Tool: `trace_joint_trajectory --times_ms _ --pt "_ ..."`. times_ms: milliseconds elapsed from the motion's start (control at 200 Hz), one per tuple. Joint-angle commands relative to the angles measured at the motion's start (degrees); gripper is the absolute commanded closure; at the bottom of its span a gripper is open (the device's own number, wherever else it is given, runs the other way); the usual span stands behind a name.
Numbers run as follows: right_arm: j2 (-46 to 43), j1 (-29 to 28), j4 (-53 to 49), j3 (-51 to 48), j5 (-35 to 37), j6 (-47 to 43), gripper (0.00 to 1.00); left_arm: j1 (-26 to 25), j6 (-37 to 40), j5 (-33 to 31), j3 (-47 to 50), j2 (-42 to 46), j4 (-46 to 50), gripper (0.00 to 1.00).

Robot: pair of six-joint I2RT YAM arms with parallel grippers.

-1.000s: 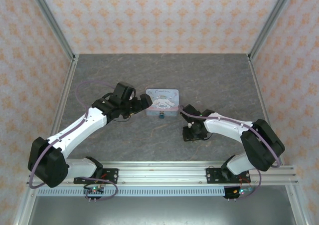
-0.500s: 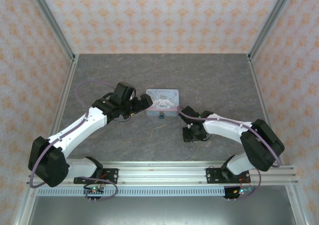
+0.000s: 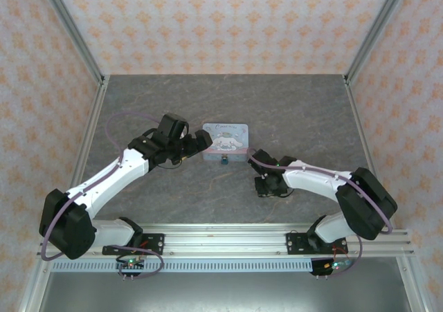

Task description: Unlock a padlock with a key

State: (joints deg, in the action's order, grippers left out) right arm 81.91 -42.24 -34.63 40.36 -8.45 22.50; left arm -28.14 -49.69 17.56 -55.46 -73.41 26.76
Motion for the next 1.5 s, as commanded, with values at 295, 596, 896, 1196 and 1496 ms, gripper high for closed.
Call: trace_joint_trajectory --times_ms 295,596,896,1196,1496 --pt "0.35 -0.92 1.03 -3.71 -2.58 2.17 0.87 -0.51 -1.01 0.12 -0.32 -1.3 -1.54 0.0" --pt "0.22 -0.89 2.77 -3.62 -3.55 2.82 1.0 -0.51 -1.08 -0.17 0.24 -1.76 -2.02 0.0" --pt "-4.2 -0.92 5.07 -1.19 -3.91 5.28 1.0 -0.72 -1.08 -0.01 0.96 -2.93 -2.15 0.0" --pt "-4.5 -0.92 7.56 0.79 -5.06 6.04 1.0 -1.83 -5.34 -10.42 7.52 3.01 -7.09 0.0" --pt "-1.23 -0.92 9.49 -0.11 -6.41 5.49 1.0 -1.83 -3.94 -5.06 3.85 -2.47 -2.84 0.0"
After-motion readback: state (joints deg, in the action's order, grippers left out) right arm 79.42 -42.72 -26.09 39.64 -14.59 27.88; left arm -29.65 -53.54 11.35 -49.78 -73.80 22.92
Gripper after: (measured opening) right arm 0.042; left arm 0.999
